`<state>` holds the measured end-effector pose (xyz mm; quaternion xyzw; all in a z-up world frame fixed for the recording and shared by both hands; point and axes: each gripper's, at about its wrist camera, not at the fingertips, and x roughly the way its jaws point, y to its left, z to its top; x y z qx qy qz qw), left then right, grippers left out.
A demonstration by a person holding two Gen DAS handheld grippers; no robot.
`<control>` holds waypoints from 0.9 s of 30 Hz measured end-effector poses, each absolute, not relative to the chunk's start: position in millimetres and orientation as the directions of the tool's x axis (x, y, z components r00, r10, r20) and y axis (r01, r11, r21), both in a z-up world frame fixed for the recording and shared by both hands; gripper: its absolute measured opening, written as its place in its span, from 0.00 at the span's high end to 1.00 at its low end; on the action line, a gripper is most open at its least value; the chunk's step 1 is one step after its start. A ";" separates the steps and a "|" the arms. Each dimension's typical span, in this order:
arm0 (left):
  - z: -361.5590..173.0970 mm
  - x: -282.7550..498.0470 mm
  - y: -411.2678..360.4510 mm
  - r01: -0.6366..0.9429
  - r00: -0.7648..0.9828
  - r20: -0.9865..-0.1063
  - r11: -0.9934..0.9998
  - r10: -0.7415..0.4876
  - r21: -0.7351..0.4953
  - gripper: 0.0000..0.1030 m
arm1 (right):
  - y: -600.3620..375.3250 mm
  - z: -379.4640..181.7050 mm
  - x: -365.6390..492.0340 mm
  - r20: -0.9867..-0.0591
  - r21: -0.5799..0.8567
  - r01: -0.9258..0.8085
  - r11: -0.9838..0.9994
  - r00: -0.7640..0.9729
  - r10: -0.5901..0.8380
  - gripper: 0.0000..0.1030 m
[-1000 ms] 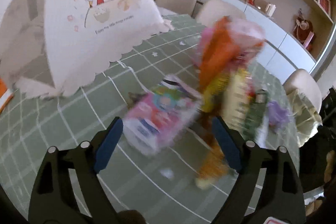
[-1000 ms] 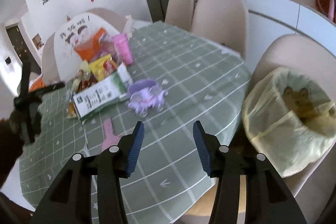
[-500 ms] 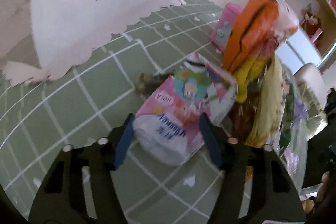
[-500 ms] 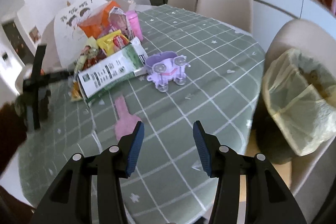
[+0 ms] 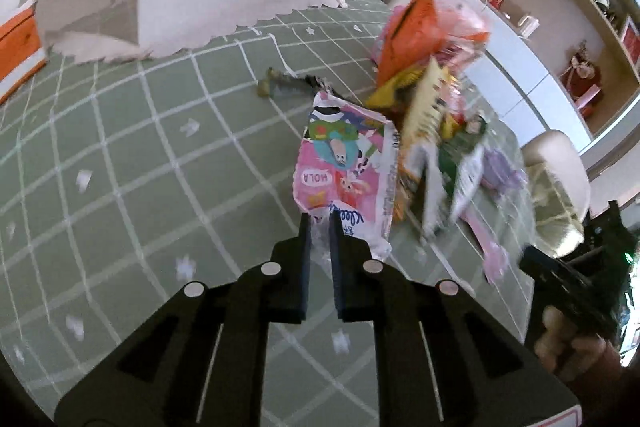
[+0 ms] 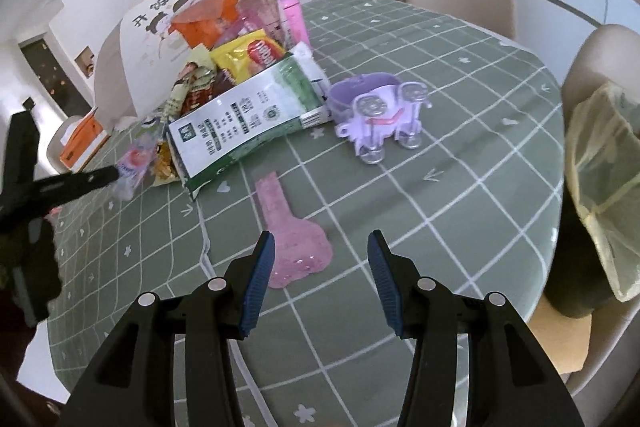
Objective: Collect trash
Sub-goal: 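Grasp the pink plastic spoon-shaped toy with the right tool while the left tool holds the pink wrapper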
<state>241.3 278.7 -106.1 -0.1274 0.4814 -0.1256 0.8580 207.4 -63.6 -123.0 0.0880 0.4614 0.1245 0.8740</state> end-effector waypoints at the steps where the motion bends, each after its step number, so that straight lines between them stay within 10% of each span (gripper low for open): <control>1: -104.4 231.4 278.5 0.098 0.506 -0.794 0.937 -0.337 -0.335 0.92 | -59.8 -124.9 209.7 -0.785 0.262 -0.146 0.954 0.543 0.299 0.55; 27: -89.6 176.4 272.4 0.113 0.530 -0.765 0.925 -0.365 -0.363 0.92 | -14.2 -126.7 214.0 -0.815 0.173 -0.271 0.947 0.500 0.292 0.57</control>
